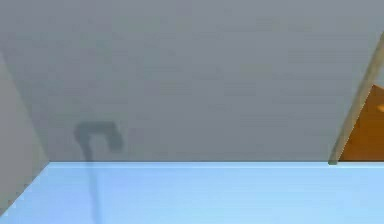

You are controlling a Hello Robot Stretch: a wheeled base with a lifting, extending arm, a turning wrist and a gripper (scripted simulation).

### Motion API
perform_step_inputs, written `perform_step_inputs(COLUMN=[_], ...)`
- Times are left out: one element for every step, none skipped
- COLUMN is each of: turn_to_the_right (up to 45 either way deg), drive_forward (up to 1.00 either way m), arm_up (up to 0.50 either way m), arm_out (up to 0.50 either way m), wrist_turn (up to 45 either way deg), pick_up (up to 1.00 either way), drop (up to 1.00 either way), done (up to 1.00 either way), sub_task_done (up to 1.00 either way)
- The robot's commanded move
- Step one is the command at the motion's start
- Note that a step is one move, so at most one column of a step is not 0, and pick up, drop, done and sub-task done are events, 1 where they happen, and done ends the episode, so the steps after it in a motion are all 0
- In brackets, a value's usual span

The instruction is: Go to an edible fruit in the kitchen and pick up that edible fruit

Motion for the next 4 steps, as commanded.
perform_step_inputs(turn_to_the_right=[45.0, 45.0, 45.0, 18.0], drive_forward=[0.00, 0.00, 0.00, 0.00], arm_up=[0.00, 0.00, 0.00, 0.00], arm_out=[0.00, 0.00, 0.00, 0.00], wrist_turn=[0.0, 0.0, 0.0, 0.0], pick_up=[0.00, 0.00, 0.00, 0.00], drop=[0.00, 0.00, 0.00, 0.00], done=[0.00, 0.00, 0.00, 0.00], sub_task_done=[0.00, 0.00, 0.00, 0.00])
